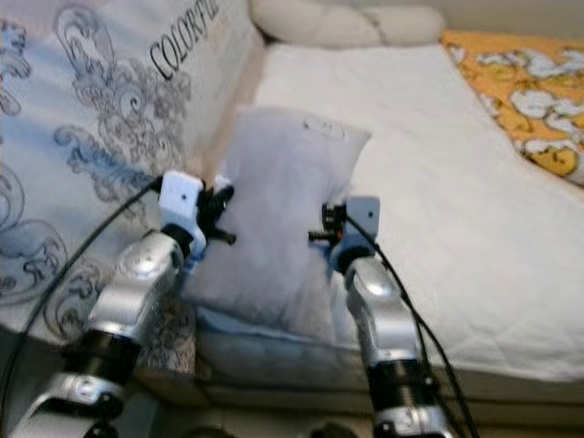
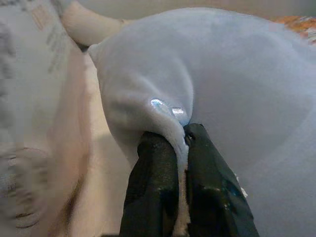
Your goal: Clean up the room
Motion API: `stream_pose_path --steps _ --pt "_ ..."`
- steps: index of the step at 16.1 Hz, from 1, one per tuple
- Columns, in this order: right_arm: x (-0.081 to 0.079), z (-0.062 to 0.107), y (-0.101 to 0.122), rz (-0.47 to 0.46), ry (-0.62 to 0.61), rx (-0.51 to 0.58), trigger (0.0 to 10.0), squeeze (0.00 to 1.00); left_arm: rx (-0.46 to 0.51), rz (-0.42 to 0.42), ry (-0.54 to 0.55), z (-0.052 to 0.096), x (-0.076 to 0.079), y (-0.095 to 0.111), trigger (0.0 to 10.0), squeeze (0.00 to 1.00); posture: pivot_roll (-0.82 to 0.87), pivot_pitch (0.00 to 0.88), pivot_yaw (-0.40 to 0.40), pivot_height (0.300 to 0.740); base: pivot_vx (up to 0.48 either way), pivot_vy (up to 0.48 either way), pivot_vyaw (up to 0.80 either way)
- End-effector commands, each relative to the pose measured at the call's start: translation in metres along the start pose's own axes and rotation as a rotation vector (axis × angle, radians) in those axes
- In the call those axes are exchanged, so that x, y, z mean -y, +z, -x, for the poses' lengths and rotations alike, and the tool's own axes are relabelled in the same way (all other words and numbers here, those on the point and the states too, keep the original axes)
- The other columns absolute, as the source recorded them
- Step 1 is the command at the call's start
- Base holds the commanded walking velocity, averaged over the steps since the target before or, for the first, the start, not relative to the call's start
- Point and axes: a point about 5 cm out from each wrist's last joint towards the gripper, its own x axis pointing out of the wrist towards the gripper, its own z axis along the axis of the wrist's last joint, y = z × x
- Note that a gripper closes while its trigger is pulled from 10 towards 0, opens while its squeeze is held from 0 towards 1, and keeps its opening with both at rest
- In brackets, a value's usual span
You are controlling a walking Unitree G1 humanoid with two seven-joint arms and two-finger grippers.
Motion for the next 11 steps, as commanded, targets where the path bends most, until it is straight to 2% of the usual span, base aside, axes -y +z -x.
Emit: stream_pose_path --steps 1,7,10,11 --pt "-0.0005 -0.0018 0.0071 0.011 0.0 0.028 10.0 0.0 0.049 -0.026 -0.014 -0.0033 0.0003 0.0134 10.0 0.0 0.09 0.0 0.009 0.74 0.315 0.0 0.0" --pt "-0.0008 -0.0014 0.0071 -0.003 -0.006 0.034 10.0 0.0 0.04 -0.028 -0.041 -0.0038 0.0022 0.0127 10.0 0.0 0.09 0.0 0.025 0.74 0.317 0.0 0.0" --pt "0.0038 -0.0003 0.006 -0.012 -0.028 0.024 10.0 0.0 0.039 -0.026 -0.054 -0.0058 0.0056 0.0132 10.0 0.0 0.08 0.0 0.032 0.74 0.315 0.0 -0.8" --pt "0.0053 -0.0003 0.006 0.0 -0.034 0.026 10.0 0.0 0.04 -0.026 -0.056 -0.0069 0.006 0.0142 10.0 0.0 0.08 0.0 0.032 0.74 0.315 0.0 0.0"
